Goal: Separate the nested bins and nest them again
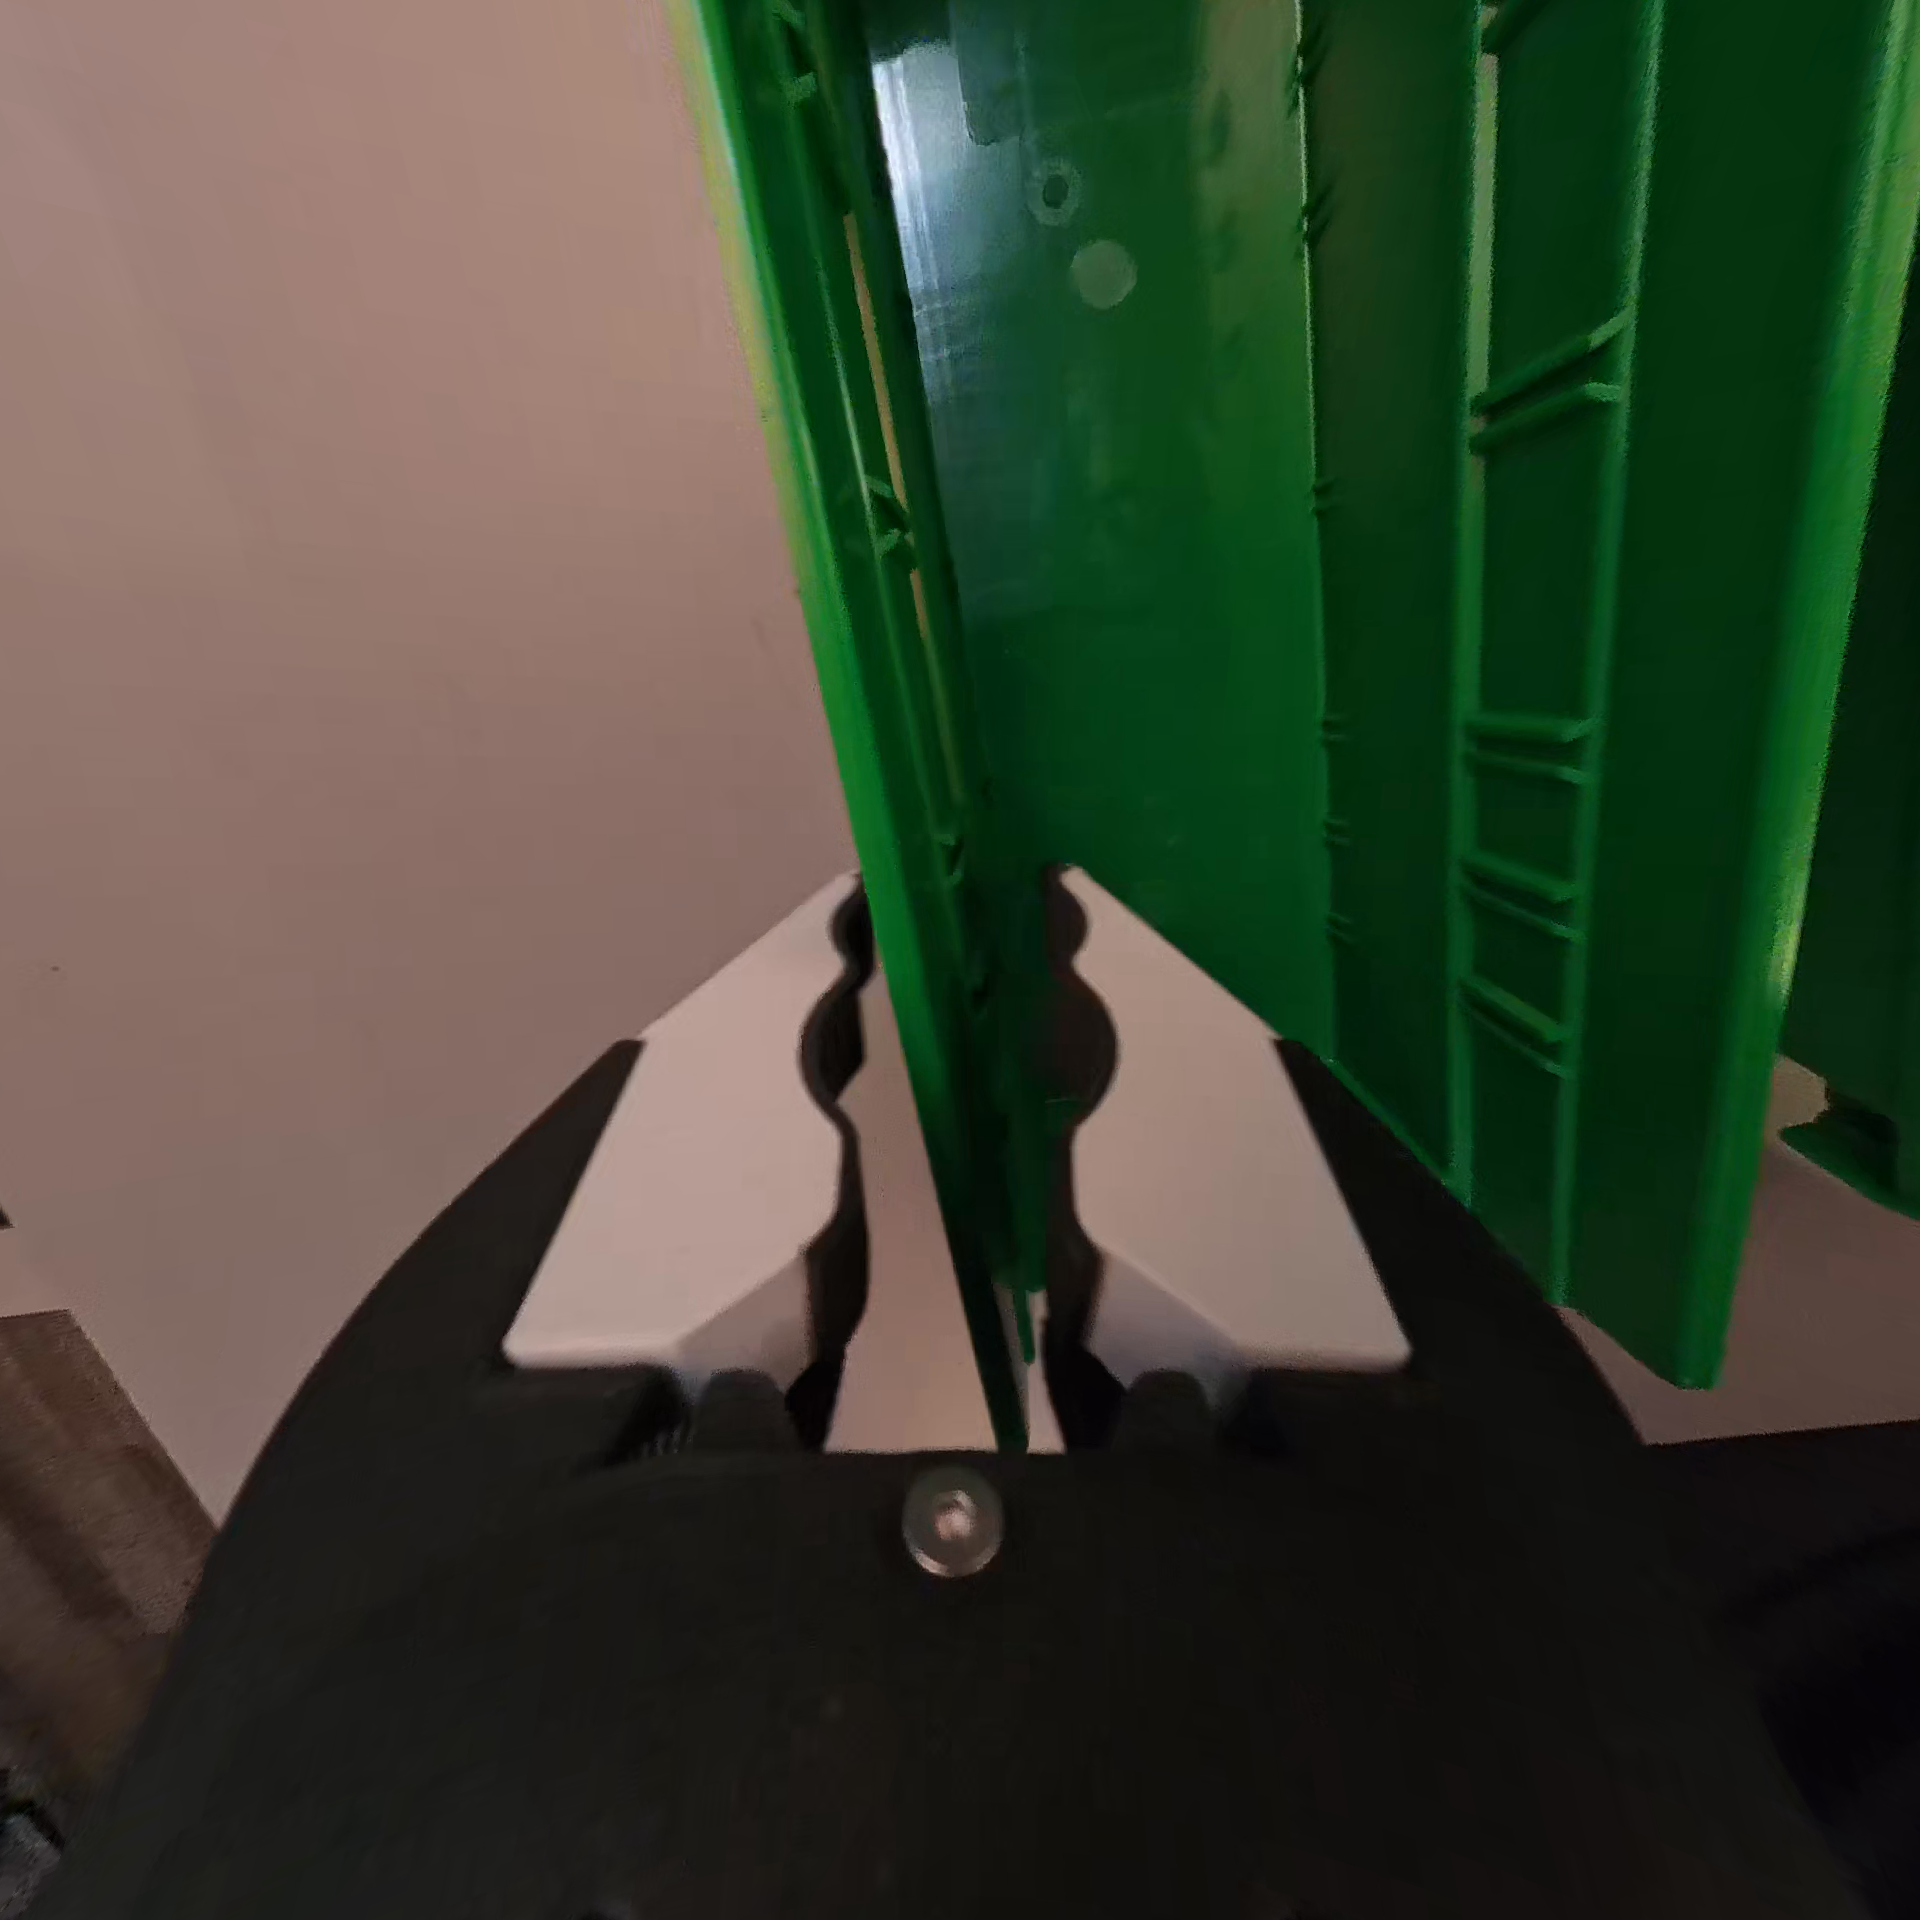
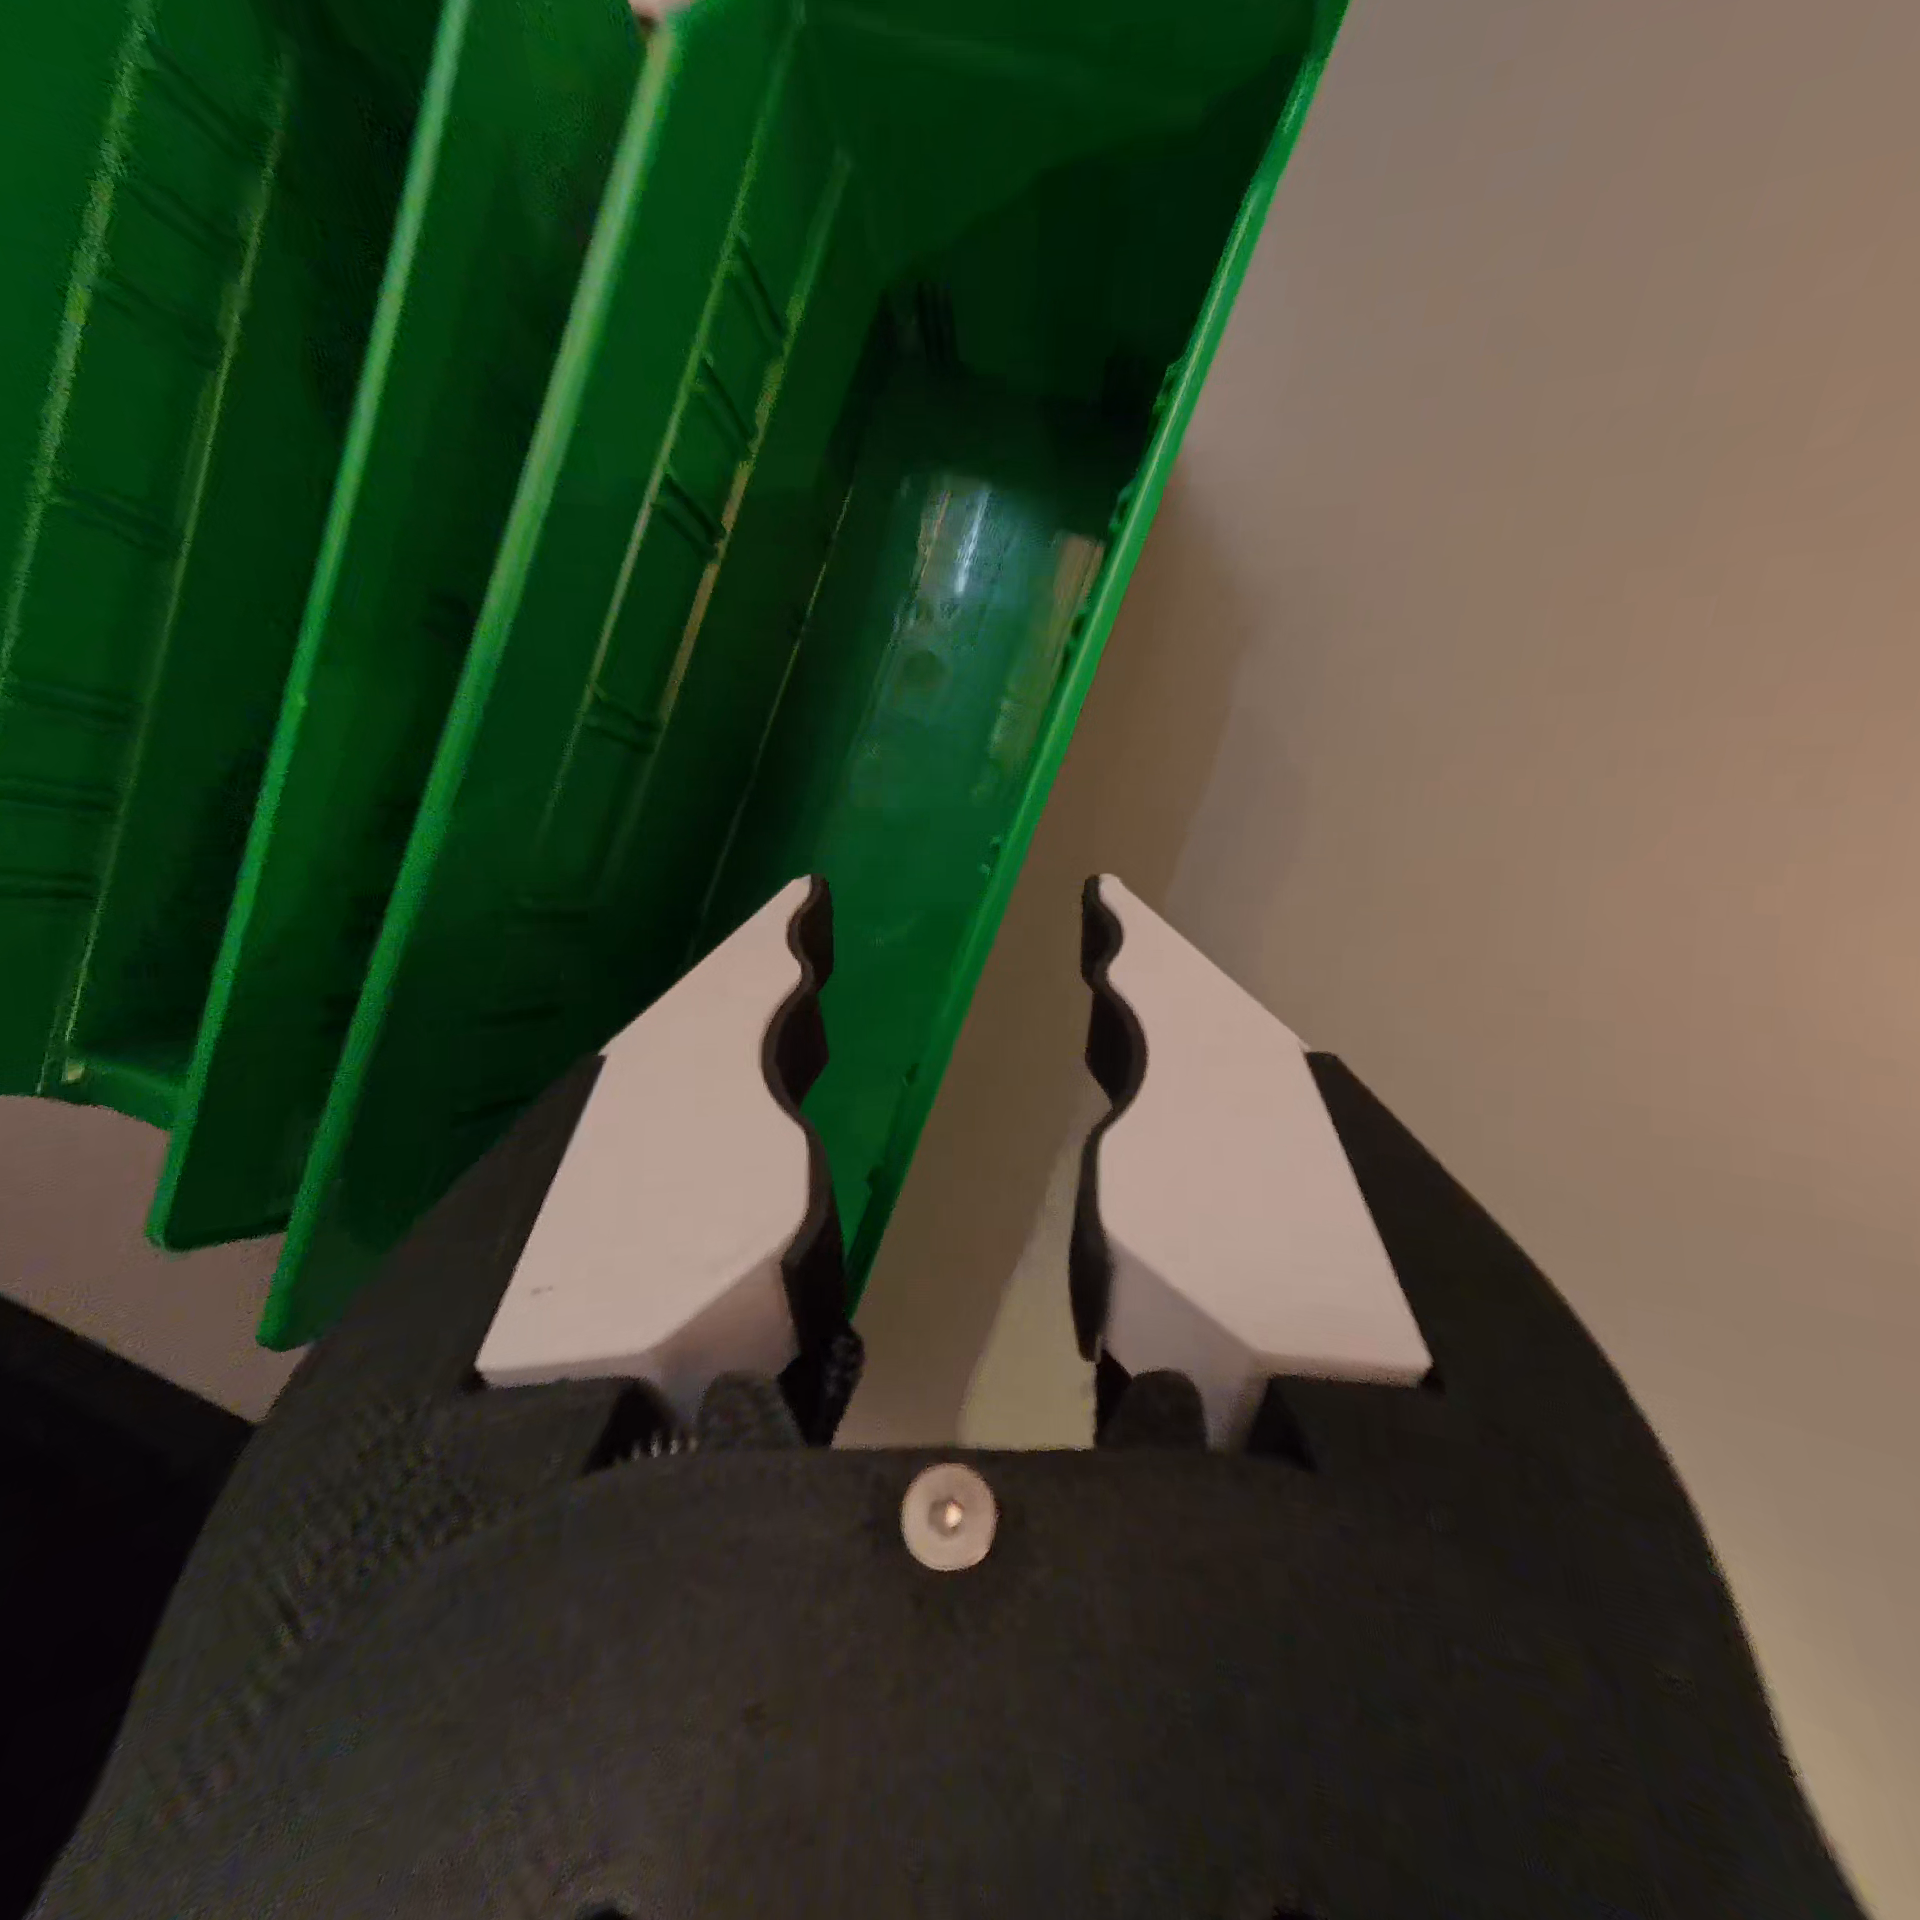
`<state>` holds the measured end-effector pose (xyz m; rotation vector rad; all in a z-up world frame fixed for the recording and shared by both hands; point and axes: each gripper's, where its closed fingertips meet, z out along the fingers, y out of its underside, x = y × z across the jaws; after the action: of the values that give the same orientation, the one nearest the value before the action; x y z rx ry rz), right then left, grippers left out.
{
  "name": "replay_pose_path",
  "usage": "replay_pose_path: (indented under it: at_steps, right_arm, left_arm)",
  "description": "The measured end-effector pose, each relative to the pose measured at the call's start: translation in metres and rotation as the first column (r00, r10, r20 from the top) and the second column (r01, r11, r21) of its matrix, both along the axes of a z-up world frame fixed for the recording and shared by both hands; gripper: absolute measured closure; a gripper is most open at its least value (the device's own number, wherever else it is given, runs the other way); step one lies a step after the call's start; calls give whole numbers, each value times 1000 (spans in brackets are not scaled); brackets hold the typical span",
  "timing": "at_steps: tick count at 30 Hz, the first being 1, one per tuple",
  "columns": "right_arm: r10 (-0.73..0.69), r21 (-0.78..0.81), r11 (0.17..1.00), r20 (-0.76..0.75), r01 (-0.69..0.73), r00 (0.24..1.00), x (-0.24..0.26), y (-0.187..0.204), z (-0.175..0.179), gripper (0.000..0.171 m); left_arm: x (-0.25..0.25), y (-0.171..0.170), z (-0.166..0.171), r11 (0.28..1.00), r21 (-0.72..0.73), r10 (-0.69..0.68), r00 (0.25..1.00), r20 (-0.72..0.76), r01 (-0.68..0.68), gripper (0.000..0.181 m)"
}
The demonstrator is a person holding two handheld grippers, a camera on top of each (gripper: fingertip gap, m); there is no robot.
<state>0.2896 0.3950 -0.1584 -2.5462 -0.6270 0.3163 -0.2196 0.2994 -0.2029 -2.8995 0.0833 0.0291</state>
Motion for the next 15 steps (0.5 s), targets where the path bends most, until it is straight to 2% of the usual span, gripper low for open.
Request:
replay_pose_path:
  at_steps: [2, 4, 6, 10, 15]
  right_arm:
    - [10, 53, 999, -2, -10, 1000, -7, 2, 18, 121]
    - [48, 81, 996, -49, -44, 998, -27, -1, 38, 114]
    - [84, 94, 993, -102, -75, 991, -54, -8, 55, 100]
    - [148, 62, 988, -154, -140, 977, -118, -27, 67, 61]
    - [137, 29, 990, -107, -135, 985, -174, -24, 53, 43]
  left_arm:
    - [5, 2, 4, 1000, 20, 1, 999, 45, -2, 130]
    - [5, 3, 10, 999, 38, -22, 999, 48, 20, 124]
    - [6, 6, 17, 997, 68, -47, 997, 61, 43, 112]
    - [-2, 23, 39, 986, 162, -63, 993, 100, 46, 108]
    - [-18, 48, 56, 972, 226, -88, 987, 134, 56, 107]
